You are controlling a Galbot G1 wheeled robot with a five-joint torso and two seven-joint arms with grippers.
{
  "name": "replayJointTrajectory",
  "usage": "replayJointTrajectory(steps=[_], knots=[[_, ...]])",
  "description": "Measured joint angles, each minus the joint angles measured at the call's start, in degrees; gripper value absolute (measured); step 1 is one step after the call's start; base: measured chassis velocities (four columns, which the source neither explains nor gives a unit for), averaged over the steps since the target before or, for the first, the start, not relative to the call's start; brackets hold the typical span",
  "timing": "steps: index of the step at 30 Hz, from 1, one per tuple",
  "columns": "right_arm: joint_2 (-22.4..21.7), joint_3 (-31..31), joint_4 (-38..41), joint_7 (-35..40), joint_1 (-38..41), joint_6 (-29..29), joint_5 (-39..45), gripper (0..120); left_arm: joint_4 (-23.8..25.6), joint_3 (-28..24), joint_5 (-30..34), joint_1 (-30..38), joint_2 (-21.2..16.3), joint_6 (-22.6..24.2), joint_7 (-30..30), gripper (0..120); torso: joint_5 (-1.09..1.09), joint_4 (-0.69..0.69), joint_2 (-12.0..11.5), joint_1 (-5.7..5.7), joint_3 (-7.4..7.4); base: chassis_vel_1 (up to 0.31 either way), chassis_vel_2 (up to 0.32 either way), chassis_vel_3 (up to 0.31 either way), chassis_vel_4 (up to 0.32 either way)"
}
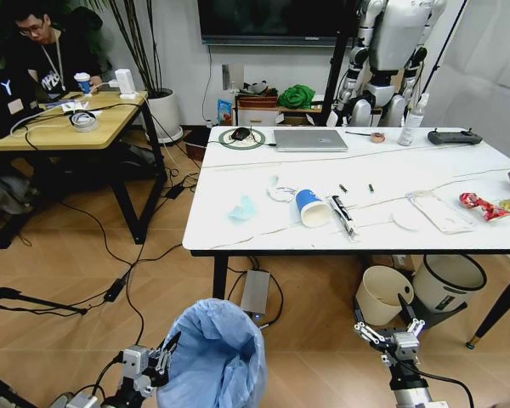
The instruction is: Pick up the trash bin and place the trash from the table into it.
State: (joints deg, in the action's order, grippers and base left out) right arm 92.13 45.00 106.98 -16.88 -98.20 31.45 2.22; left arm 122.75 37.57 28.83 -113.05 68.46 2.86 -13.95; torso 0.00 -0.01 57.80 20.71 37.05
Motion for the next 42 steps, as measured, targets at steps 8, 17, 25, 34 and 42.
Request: replayJointTrajectory(steps=[8,17,25,34,42], knots=[[0.0,0.0,0.3,0.0,-0.1,0.0,0.0,100,0.0,-0.1,-0.1,-0.1,0.0,0.0,0.0,0,0.0,0.0,2.2,0.93,1.23,0.0,0.0,0.0,0.0],[0.0,0.0,0.4,0.0,-0.4,0.1,0.0,100,0.1,0.0,-0.1,-0.1,0.0,0.0,-0.2,0,0.0,0.0,4.6,2.02,2.63,0.0,0.0,0.0,0.0],[0.0,0.1,0.4,0.0,-0.3,0.1,0.0,100,-0.1,-0.1,-0.1,0.1,-0.2,0.0,-0.3,0,0.0,0.0,6.8,2.99,3.8,0.0,0.0,0.0,0.0],[0.0,0.1,0.4,0.0,-0.1,0.0,0.0,100,-0.4,-0.3,0.0,0.5,-0.2,0.1,-0.2,0,0.0,0.0,9.6,4.2,5.39,0.0,0.0,0.0,0.0],[0.0,0.1,0.3,0.0,0.1,-0.1,-0.1,100,-1.6,-0.8,-1.2,1.0,-0.1,-2.5,0.8,0,0.0,0.0,11.2,4.91,6.27,0.0,0.0,0.0,0.0]])
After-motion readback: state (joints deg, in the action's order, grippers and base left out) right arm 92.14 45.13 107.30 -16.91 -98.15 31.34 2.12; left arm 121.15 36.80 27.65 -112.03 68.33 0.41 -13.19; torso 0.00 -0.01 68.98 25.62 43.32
